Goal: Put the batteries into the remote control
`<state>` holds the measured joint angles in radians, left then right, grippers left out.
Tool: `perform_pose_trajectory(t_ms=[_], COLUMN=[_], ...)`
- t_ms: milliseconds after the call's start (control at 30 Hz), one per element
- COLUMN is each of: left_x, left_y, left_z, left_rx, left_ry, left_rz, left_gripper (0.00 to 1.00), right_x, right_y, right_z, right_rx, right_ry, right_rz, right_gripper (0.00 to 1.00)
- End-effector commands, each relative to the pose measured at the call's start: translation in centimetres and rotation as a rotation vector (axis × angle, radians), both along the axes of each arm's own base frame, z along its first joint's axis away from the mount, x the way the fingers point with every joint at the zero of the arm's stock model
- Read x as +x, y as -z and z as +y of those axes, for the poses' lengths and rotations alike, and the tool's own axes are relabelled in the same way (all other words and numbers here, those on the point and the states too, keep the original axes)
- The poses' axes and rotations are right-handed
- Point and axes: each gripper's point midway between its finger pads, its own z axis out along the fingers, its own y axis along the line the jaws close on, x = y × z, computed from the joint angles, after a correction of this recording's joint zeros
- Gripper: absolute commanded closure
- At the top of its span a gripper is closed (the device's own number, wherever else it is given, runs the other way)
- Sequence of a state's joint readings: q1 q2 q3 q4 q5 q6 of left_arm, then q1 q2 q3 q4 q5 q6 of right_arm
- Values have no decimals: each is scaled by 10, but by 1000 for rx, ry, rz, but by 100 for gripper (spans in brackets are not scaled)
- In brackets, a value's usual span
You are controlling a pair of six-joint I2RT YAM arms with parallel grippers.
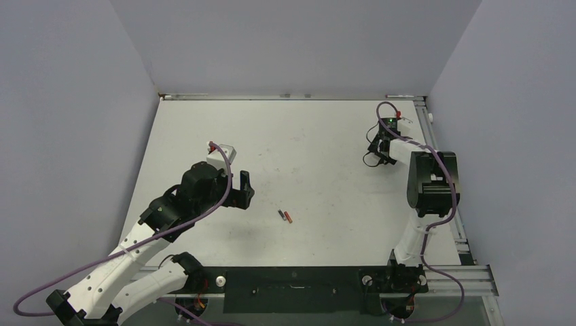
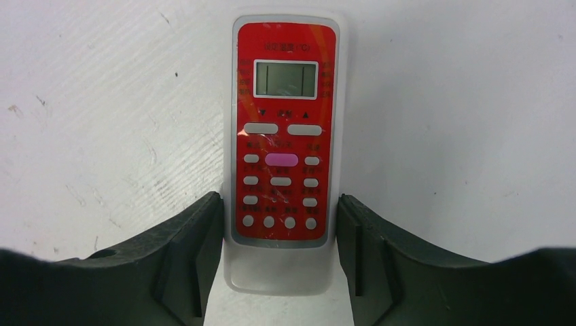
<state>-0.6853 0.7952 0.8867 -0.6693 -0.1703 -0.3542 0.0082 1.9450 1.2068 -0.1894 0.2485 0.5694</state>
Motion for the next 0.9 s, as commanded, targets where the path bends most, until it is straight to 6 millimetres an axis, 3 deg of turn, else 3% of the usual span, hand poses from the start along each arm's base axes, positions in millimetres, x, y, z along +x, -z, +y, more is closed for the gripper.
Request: perform_pose_trajectory(t_ms=[0,600,867], left_x=[5,3,-2], left_y=[-12,-13,-18], left_z=[-4,-2,-19], left_rx=[-30,-53,-153], left_ry=[7,-12,33], left_rz=[-43,-44,-17], left_gripper=[4,4,4], right_x=[-12,-54,-92], right_y=[-17,-75,-95], right_z=[24,125,185], right_rx=[42,90,196], right_ry=[-59,-445,-724], right_rz=[-7,-132,-204], right_gripper=[92,92,91])
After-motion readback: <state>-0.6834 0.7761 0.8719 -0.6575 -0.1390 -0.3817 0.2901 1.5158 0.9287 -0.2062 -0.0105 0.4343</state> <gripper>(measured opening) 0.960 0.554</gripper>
